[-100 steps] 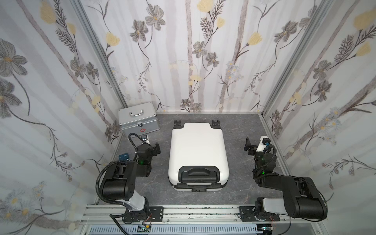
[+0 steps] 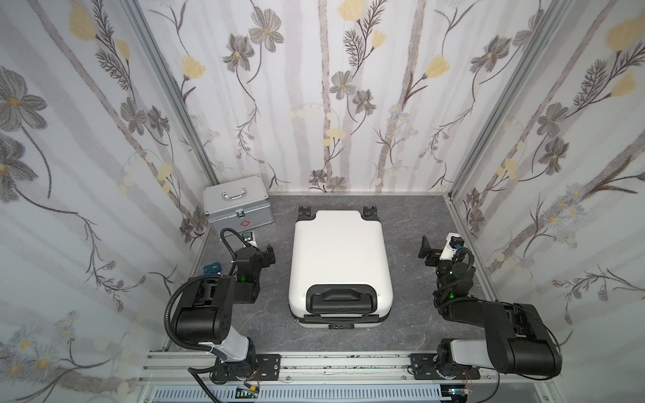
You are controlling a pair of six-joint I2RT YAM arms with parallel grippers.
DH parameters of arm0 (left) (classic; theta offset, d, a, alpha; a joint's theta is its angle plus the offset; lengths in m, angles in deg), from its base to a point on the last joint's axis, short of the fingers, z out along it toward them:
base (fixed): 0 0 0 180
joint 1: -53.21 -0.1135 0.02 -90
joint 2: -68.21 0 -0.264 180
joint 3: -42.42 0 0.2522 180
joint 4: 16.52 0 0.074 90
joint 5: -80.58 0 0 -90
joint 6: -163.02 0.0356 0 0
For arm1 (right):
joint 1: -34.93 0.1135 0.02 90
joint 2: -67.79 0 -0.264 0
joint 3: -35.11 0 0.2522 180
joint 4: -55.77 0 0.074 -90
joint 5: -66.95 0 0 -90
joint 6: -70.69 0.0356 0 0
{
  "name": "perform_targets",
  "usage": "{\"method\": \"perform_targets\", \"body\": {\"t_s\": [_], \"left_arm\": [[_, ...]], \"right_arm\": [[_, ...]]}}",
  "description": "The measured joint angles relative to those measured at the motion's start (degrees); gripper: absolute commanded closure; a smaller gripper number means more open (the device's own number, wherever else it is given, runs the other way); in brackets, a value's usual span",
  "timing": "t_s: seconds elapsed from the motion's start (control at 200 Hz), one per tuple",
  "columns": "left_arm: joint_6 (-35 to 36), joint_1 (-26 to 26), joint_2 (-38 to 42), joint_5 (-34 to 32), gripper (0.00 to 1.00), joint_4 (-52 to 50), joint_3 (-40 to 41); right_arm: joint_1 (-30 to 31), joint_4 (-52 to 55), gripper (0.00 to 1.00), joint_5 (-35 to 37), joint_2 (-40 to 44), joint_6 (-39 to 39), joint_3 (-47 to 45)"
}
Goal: Open the suitcase zippers
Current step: Move the suitcase to the center of the board.
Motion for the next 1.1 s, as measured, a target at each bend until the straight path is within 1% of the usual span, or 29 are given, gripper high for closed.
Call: {"method": "perform_targets", "body": {"t_s": [0.395, 0.46, 0.5, 0.545, 0.625, 0.72, 0.79, 0.869, 0.919, 0.984, 1.099], "left_arm": [[0.00, -0.04, 0.24, 0.00, 0.00, -0.15, 0.00], [-0.09, 0.20, 2.36, -0.55, 0.00, -2.49, -0.42], [-0.24, 0.61, 5.29, -1.60, 0.00, -5.81, -1.42], [-0.76, 1.18, 9.25, -2.12, 0.04, -10.60, -3.45], [-3.69, 1.90, 17.07, -1.36, 0.09, -18.58, -7.26], [-8.94, 3.78, 26.16, 0.28, 0.07, -27.56, -9.81], [-14.25, 5.42, 31.17, 4.20, 0.08, -33.99, -11.15], [-19.98, 5.75, 34.49, 8.74, 0.08, -41.27, -12.76], [-23.47, 5.99, 35.91, 11.76, 0.08, -46.05, -13.92], [-27.56, 6.78, 37.48, 17.27, 0.08, -51.41, -15.19], [-32.65, 8.00, 39.06, 25.29, 0.08, -59.10, -16.85]], "right_arm": [[-1.09, 0.00, 0.00, 0.00, 0.07, 1.03, -0.11], [-1.11, 0.22, 0.00, 0.04, 0.74, 1.09, -0.13], [-1.11, 1.03, 0.00, 0.15, 2.21, 1.51, -0.13], [-1.11, 3.17, 0.00, 0.17, 4.79, 1.51, 0.24], [-1.11, 13.51, 0.00, 0.42, 11.93, 3.37, 4.26], [-0.92, 26.86, 0.00, -0.74, 20.09, 7.21, 11.74], [0.20, 36.87, 0.00, -2.71, 24.20, 10.21, 15.85], [1.53, 49.22, 0.00, -6.78, 26.73, 13.70, 20.46], [2.14, 57.09, 0.00, -10.51, 27.63, 16.20, 23.23], [3.96, 64.83, 0.00, -14.64, 28.50, 19.39, 25.49], [11.32, 75.63, 0.00, -21.20, 30.14, 24.72, 27.10]]}}
